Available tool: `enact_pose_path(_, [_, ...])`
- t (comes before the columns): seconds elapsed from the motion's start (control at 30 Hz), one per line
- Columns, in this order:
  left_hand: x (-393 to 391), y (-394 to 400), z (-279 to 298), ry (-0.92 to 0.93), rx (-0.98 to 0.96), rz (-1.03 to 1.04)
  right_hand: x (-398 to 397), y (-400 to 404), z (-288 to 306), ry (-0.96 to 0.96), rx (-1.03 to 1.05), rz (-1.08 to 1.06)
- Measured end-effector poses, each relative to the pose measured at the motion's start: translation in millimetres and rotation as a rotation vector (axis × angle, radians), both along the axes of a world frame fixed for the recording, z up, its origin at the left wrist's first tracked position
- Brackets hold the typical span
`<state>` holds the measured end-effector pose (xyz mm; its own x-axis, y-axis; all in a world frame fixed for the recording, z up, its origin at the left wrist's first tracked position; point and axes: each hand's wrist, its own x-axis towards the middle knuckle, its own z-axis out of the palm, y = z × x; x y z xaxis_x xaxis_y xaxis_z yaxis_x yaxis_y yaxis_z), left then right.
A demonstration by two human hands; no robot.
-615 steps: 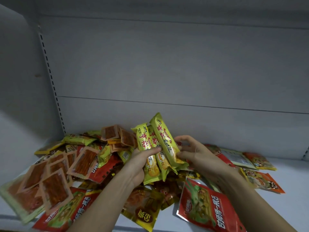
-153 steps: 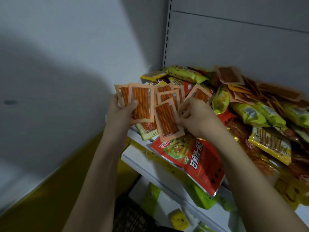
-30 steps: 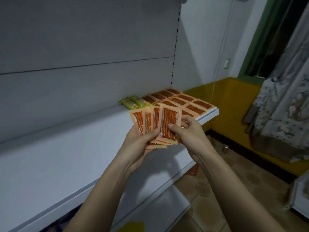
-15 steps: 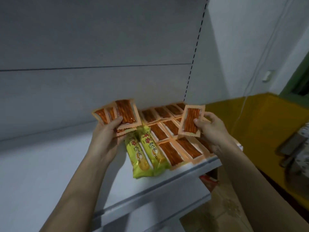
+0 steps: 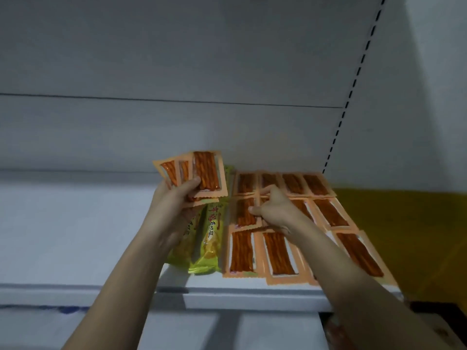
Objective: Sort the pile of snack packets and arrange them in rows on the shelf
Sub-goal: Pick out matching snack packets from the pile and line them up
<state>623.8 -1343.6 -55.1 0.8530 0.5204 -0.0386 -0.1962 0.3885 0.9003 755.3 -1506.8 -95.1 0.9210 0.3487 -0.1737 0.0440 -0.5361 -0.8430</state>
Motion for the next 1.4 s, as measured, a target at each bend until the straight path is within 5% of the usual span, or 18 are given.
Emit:
enact_pose_path(0.23, [-1, -33, -2, 0.065, 0.050, 0.035, 8, 3, -5, -0.376, -0.354, 0.073])
enact_pose_path(0.33, [3, -44, -2, 0.091, 0.106, 0.025, 8, -5, 13, -0.372, -0.034, 0.070])
enact_pose_path(0.43, [6, -54, -3, 0.114, 0.160, 0.038, -1, -16, 42, -0.122, 0.330, 0.165])
enact_pose_path(0.57, [10, -66, -7, 0.142, 0.213, 0.009, -10, -26, 49, -0.115, 0.352, 0.266])
enact_pose_path(0.77, [15, -67, -2, 0.113, 0.062, 0.056, 18, -51, 43, -0.042, 0.440, 0.070])
enact_pose_path(1.07, [22, -72, -2, 0.149, 0.127, 0.059, 39, -65, 1, -0.145, -0.002, 0.068])
enact_pose_path(1.23, [27, -85, -3, 0.161, 0.130, 0.021, 31, -58, -4, -0.396, -0.264, 0.071])
enact_pose_path(1.4, [28, -90, -2, 0.164, 0.170, 0.004, 27, -58, 4, -0.514, -0.253, 0.111])
